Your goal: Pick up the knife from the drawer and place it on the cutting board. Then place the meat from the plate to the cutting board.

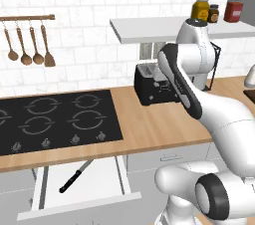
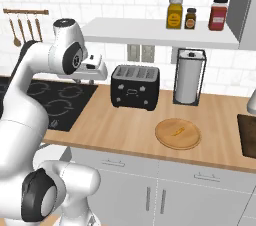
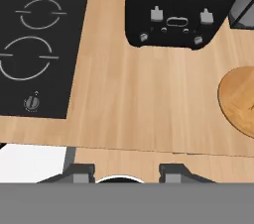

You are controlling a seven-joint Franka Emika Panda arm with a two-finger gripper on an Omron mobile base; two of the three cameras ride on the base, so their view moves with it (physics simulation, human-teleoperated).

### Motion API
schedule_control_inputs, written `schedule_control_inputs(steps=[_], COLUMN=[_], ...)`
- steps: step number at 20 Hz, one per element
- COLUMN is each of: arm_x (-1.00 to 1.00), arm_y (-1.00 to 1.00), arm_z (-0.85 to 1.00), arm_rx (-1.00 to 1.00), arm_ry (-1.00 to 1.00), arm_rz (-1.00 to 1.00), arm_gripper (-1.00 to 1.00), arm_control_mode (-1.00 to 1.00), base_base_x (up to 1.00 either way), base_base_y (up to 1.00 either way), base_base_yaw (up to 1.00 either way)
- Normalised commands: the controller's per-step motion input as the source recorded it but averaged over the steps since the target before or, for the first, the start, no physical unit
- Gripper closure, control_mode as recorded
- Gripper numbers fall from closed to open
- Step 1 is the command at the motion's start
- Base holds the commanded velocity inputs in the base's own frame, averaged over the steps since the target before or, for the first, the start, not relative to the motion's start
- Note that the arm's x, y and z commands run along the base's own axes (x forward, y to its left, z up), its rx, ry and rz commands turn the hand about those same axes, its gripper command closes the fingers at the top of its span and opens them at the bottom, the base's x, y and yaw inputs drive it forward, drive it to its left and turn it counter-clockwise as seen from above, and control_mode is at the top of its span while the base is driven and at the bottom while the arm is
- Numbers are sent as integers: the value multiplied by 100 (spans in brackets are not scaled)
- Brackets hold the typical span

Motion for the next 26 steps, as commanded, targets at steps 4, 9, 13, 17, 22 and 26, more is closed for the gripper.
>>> schedule_control_inputs(steps=[4, 9, 13, 17, 22, 26], arm_x=[-18, -69, -56, -51, -47, -40], arm_y=[2, 39, 41, 38, 38, 22], arm_z=[0, -3, -3, -6, -8, -11], arm_rx=[0, 5, 4, 4, 4, 8], arm_ry=[0, 7, 10, 12, 15, 16], arm_rz=[1, 16, 19, 18, 18, 13], arm_gripper=[-100, -100, -100, -100, -100, -100], arm_control_mode=[-100, -100, -100, -100, -100, -100], base_base_x=[0, 0, 0, 0, 0, 0], base_base_y=[0, 0, 0, 0, 0, 0], base_base_yaw=[0, 0, 0, 0, 0, 0])
